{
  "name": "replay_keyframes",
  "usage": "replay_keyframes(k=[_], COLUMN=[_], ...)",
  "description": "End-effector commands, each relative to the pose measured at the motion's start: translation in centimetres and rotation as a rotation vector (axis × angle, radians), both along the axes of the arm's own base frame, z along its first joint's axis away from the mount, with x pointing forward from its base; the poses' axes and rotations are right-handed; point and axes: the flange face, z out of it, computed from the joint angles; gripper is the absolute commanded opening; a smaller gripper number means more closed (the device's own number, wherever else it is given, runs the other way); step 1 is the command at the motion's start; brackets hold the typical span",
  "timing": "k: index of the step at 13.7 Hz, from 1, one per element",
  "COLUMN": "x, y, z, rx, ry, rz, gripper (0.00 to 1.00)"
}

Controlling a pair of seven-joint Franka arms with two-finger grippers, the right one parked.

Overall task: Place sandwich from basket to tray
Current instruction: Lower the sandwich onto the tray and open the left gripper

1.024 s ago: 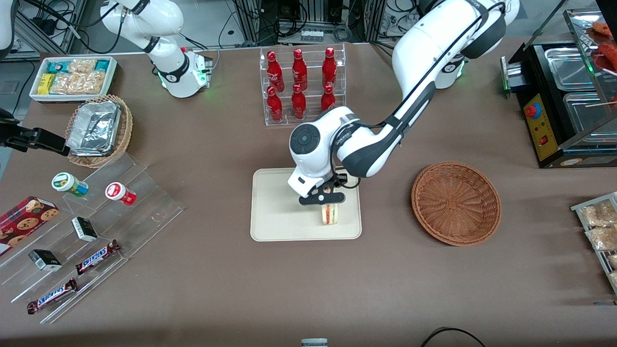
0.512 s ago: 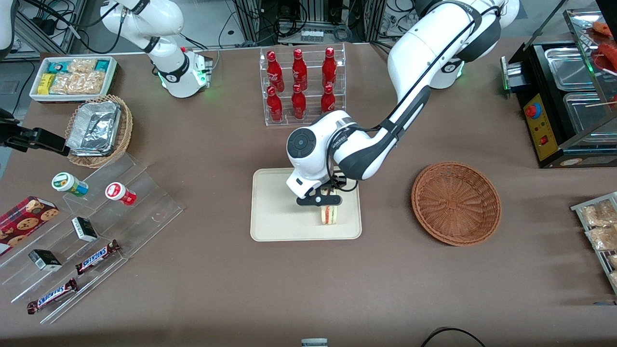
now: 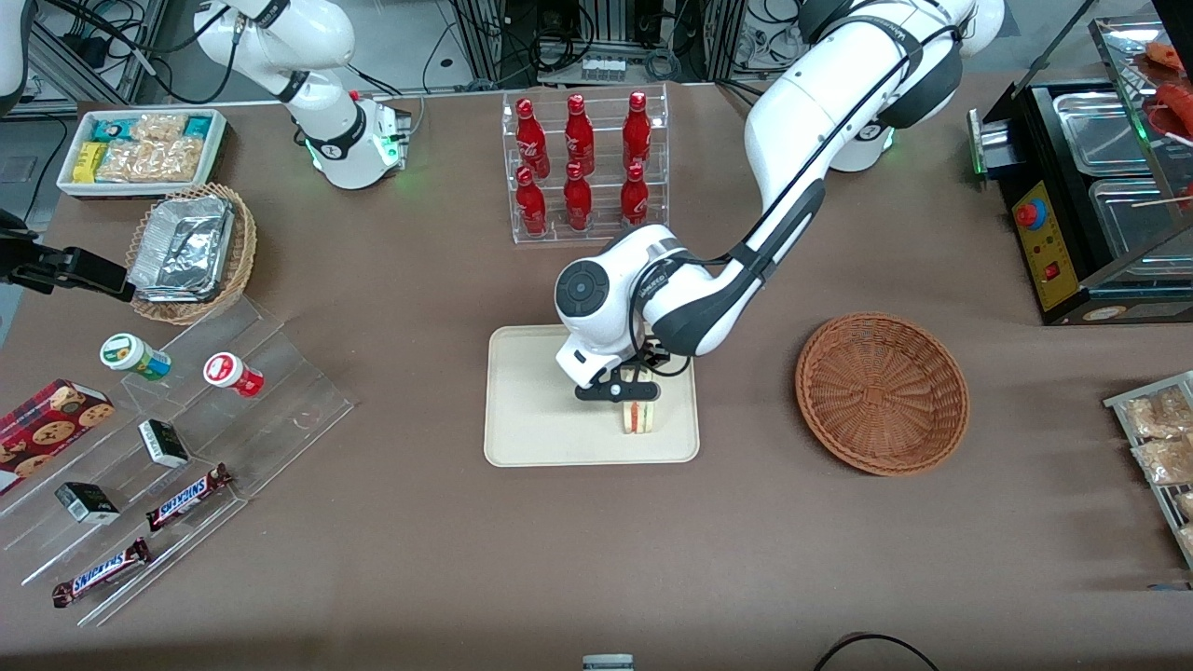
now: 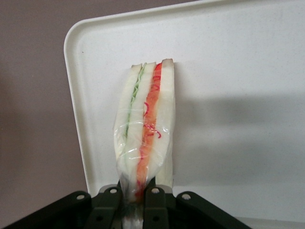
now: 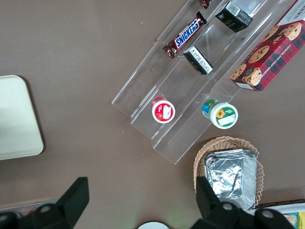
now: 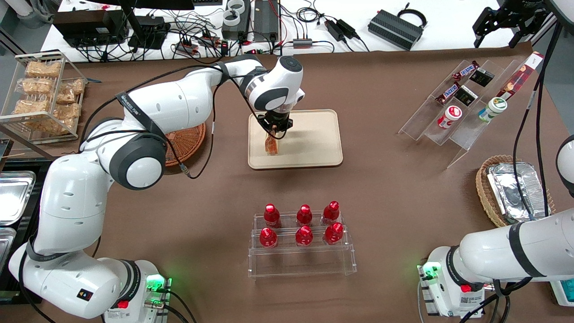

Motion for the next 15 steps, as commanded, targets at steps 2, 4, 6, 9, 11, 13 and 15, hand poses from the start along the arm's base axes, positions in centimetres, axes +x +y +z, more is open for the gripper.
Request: replay_keyframes(k=[2,4,6,9,11,13,15], x=[0.4,0.4,0.7,1.3,1.8,2.0,3.3], y=[-0.6,-0.6,-0.5,-0.3,-0.2,0.1,2.3], z=[-0.1,0.0,0.3,1.6,3.3,5.4,7.2], rx=[0.005,0.0,-0.004,-0.015,-0.033,-0.03,-0.006], ry=[-0.025,-0.03,-0.034,-0.05,-0.063,-0.077,-0.078], rz=[-0.01,-0.013,-0.003,0.008,0.023,0.03,0.07], gripper=[0.2,1.0,1.0,1.0,1.0,1.0,1.0])
